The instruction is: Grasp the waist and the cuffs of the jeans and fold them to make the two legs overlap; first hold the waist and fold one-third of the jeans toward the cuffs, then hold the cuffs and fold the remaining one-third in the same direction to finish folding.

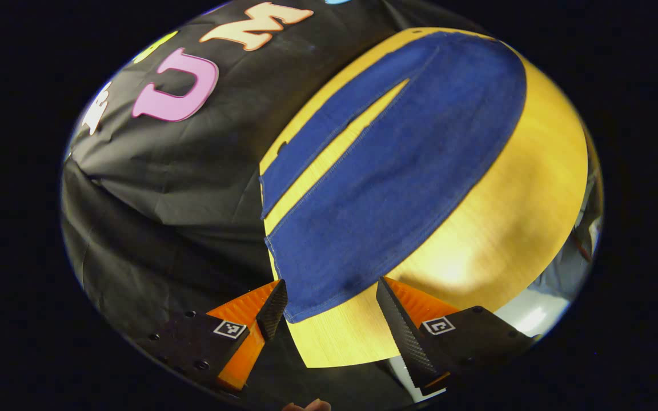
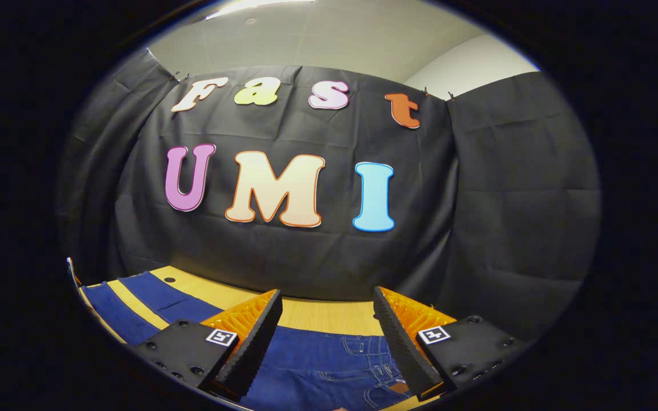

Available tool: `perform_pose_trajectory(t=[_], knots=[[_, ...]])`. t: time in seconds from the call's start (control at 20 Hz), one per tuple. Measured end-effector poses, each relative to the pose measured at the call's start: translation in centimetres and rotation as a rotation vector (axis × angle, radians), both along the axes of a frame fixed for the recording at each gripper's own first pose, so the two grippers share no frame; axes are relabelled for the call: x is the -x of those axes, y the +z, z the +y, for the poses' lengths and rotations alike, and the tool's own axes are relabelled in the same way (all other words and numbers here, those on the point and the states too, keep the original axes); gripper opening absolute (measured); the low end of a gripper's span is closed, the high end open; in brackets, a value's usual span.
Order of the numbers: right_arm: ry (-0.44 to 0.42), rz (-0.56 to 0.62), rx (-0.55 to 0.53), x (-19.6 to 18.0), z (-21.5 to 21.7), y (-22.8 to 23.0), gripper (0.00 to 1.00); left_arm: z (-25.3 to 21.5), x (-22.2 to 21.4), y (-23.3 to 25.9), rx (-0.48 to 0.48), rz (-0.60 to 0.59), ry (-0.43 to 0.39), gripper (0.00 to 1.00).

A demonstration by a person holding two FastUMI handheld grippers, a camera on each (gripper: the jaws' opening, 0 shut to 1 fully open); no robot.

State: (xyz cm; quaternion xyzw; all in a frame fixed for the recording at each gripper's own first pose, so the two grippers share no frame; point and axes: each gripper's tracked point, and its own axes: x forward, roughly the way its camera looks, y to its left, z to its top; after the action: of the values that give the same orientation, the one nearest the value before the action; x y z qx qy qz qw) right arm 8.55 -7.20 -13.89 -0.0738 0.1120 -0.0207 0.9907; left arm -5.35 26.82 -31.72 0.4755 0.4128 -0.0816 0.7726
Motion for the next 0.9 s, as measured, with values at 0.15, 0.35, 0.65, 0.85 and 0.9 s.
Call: perform_pose_trajectory(t=[0.15, 0.35, 0.65, 0.85, 0.9], knots=[[-0.008, 0.023, 0.015, -0.3, -0.1, -1.3, 0.99, 1.1, 0.2, -2.1, -0.078, 0.098, -0.089, 0.96], [-0.021, 0.046, 0.034, -0.2, -0.2, -2.4, 0.99, 0.6, -0.4, -3.0, -0.140, 0.160, -0.254, 0.85], [-0.024, 0.084, 0.039, -0.2, 0.1, -4.7, 0.99, -0.2, -3.7, -3.6, -0.168, 0.163, -0.341, 0.82], [0.001, 0.126, 0.077, -0.2, 0.0, -6.4, 1.00, -0.2, -3.7, -5.2, -0.154, 0.207, -0.342, 0.39], [0.008, 0.138, 0.094, -0.1, -0.2, -6.8, 0.99, -0.1, -3.5, -5.3, -0.145, 0.213, -0.322, 0.21]])
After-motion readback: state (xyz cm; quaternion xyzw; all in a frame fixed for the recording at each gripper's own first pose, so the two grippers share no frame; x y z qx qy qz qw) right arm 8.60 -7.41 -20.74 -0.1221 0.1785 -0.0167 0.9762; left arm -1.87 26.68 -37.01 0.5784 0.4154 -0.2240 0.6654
